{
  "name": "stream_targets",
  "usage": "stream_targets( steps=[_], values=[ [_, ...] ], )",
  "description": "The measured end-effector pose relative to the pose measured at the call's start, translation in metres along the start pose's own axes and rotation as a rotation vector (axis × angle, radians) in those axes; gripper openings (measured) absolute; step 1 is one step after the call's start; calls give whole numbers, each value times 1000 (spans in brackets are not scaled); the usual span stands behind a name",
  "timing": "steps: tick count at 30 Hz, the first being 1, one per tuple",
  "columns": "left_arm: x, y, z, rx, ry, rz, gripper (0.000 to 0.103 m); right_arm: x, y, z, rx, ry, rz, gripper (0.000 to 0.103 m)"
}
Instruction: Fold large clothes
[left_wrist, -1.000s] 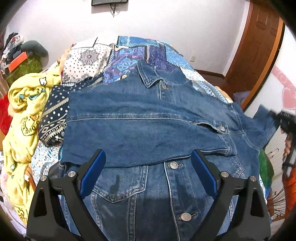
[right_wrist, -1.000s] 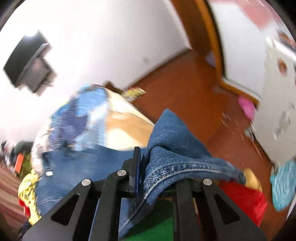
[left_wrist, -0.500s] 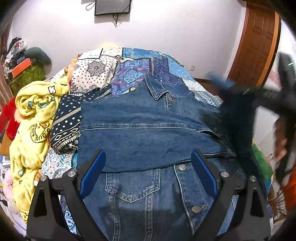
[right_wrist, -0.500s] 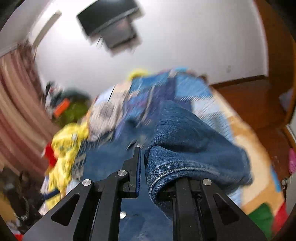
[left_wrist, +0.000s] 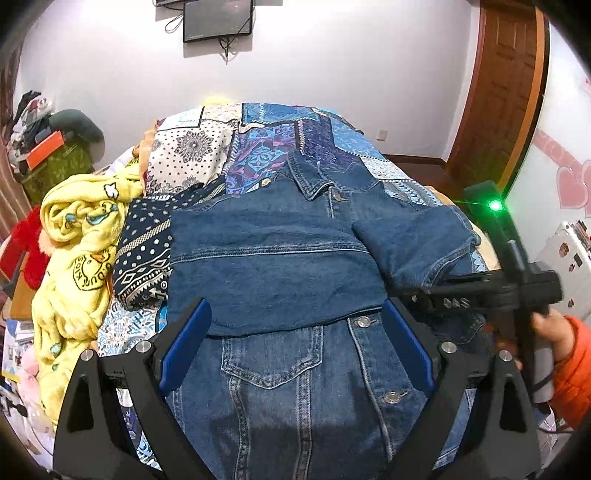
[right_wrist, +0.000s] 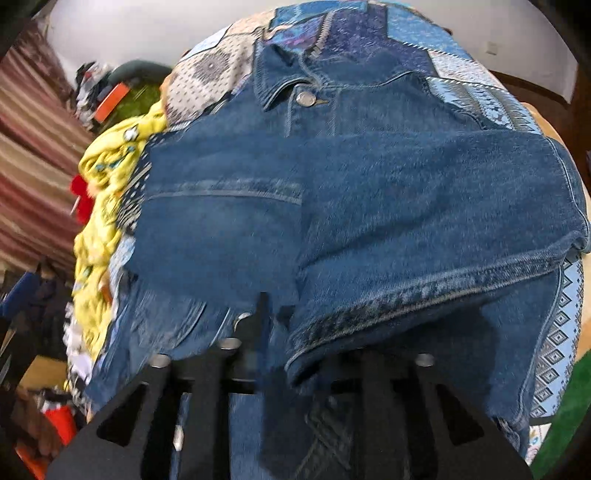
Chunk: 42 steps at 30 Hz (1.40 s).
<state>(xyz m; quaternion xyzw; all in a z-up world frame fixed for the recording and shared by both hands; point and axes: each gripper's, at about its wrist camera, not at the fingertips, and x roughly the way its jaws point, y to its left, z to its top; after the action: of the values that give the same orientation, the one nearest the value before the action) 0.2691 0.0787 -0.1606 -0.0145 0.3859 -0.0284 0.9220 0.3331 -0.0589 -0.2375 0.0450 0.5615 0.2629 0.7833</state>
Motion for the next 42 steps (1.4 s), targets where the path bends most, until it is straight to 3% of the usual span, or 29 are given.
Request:
stream_targets(
  steps=[8, 11, 16, 22, 26, 28, 30, 32, 35, 37, 38, 42],
  values=[
    [3, -40, 22, 91, -28, -6, 94, -64, -18, -24, -50, -144, -37, 46],
    [10, -64, 35, 142, -32, -22, 94, -92, -40, -33, -19, -247, -102, 56],
    [42, -114, 58, 226, 23, -102, 96, -120, -78, -46, 45, -333, -206, 61],
    [102, -179, 61, 390, 141, -159, 96, -117, -122, -60, 151, -328, -255, 63],
    [147, -218, 42, 547, 208, -132, 93, -103, -138, -65, 192, -295, -238, 63],
    [169, -232, 30, 632, 240, -106, 77, -98, -142, -67, 205, -282, -229, 63],
    [187, -238, 23, 664, 275, -99, 71, -94, -146, -70, 216, -271, -209, 63],
    [194, -239, 21, 659, 263, -118, 65, -88, -145, -67, 222, -259, -194, 63],
    [192, -234, 29, 610, 261, -186, 44, -80, -142, -66, 217, -237, -180, 63],
    [181, -230, 34, 593, 221, -192, 13, -74, -139, -66, 202, -223, -178, 63],
    [173, -228, 38, 587, 184, -156, 13, -70, -137, -65, 194, -212, -184, 63],
    [148, -194, 69, 463, 116, -144, 12, -58, -131, -63, 167, -176, -224, 63]
  ],
)
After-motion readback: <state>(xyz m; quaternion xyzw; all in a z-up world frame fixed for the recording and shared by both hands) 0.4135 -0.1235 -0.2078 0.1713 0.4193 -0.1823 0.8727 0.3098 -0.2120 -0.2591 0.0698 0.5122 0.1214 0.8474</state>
